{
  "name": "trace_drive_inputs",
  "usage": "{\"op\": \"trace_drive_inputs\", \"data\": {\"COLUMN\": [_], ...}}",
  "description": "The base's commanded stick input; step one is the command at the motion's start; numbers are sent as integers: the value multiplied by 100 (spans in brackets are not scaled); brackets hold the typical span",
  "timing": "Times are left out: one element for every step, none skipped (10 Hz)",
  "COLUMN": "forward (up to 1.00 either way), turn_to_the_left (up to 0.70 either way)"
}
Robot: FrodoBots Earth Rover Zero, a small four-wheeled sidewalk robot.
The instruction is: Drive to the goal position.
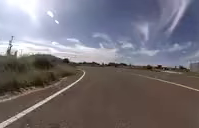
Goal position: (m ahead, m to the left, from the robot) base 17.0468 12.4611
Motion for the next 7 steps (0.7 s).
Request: {"op": "trace_drive_inputs", "data": {"forward": [100, 100, 100, 100, 100, 100, 100], "turn_to_the_left": [0, 0, 0, 0, 0, 0, 0]}}
